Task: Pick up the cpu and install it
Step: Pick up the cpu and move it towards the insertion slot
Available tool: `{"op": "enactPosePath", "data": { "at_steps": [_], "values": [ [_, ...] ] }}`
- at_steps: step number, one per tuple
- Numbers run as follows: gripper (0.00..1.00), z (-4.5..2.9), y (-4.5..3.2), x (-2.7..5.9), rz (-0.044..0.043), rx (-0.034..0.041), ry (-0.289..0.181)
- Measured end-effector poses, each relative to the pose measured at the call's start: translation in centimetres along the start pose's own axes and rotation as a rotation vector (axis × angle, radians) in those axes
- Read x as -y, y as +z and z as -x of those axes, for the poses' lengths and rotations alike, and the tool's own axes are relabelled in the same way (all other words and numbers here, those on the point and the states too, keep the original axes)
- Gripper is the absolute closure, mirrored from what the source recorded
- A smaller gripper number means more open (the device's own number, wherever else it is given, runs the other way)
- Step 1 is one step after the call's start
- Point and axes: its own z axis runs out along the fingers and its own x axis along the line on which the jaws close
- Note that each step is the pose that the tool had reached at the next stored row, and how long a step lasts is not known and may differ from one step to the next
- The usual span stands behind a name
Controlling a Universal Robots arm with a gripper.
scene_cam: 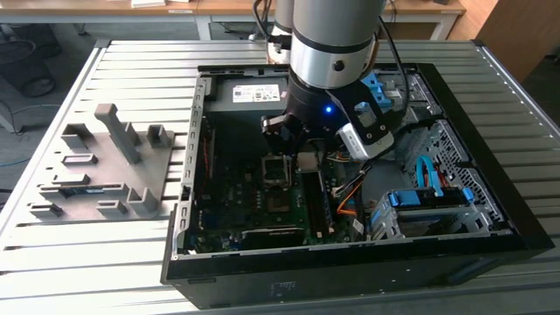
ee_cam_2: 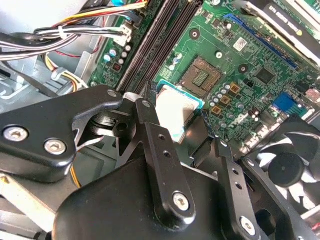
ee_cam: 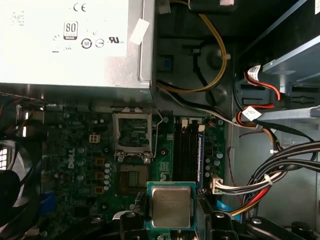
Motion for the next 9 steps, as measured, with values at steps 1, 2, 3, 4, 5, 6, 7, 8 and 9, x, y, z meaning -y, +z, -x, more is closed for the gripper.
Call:
{"op": "enactPosePath", "data": {
  "at_steps": [1, 2, 3, 4, 5, 6, 7, 8, 9],
  "values": [
    [0.53, 0.0, 0.16, 0.02, 0.0, 0.0, 0.0],
    [0.53, 0.0, 0.32, 0.03, 0.0, 0.0, 0.0],
    [0.53, 0.0, 0.47, 0.03, 0.0, 0.0, 0.0],
    [0.53, 0.0, 0.62, 0.04, 0.0, 0.0, 0.0],
    [0.53, 0.0, 0.76, 0.04, -0.0001, -0.0001, 0.0],
    [0.53, 0.0, 0.9, 0.05, 0.0, 0.0, 0.0],
    [0.53, 0.0, 1.01, 0.05, 0.0, 0.0, 0.0],
    [0.53, 0.0, 1.11, 0.06, 0.0, 0.0, 0.0],
    [0.53, 0.0, 1.19, 0.06, 0.0, 0.0, 0.0]
  ]
}}
